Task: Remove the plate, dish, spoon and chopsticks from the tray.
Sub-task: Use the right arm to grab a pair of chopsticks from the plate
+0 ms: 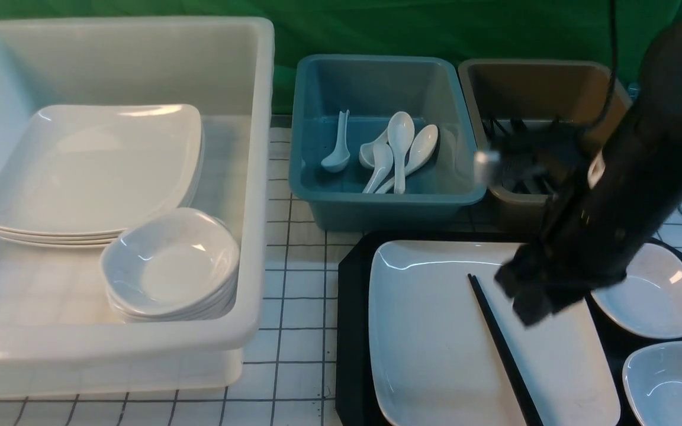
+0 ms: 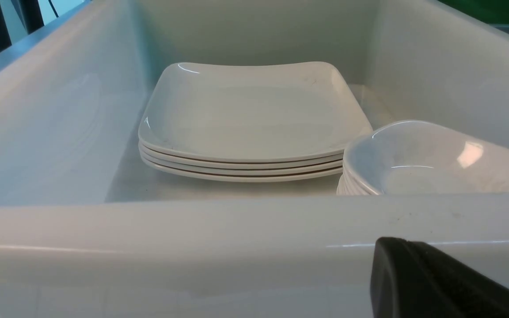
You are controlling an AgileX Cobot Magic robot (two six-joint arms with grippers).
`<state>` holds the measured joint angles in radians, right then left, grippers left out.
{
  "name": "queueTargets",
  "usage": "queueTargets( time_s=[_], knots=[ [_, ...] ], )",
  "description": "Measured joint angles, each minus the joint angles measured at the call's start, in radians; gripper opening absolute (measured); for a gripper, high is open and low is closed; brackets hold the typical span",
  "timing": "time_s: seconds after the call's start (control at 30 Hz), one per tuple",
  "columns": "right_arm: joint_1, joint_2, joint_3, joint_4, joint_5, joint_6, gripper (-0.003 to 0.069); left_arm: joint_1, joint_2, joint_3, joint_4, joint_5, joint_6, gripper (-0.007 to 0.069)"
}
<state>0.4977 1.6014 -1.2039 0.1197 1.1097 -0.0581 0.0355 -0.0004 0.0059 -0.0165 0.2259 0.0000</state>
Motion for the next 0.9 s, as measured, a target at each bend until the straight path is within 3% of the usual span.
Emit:
queueTargets(
  time_s=[0.13, 0.37, 0.67, 0.77, 0.9],
  knots=[
    [0.010, 0.029, 0.151, -0.021, -0.145, 0.058, 0.0462, 0.000, 0.000, 0.000, -0.001, 0.000, 0.000, 0.0005],
    [0.003, 0.105, 0.209, -0.058, -0.223, 0.111, 0.0445, 0.000, 0.000, 0.000, -0.001, 0.000, 0.000, 0.0005],
    [0.002, 0.156, 0.209, -0.041, -0.288, 0.112, 0.0271, 0.000, 0.000, 0.000, -0.001, 0.000, 0.000, 0.0005],
    [0.002, 0.156, 0.209, -0.040, -0.285, 0.103, 0.0129, 0.000, 0.000, 0.000, -0.001, 0.000, 0.000, 0.0005],
    [0.002, 0.152, 0.209, -0.037, -0.250, 0.089, 0.0121, 0.000, 0.000, 0.000, -0.001, 0.000, 0.000, 0.0005]
  ],
)
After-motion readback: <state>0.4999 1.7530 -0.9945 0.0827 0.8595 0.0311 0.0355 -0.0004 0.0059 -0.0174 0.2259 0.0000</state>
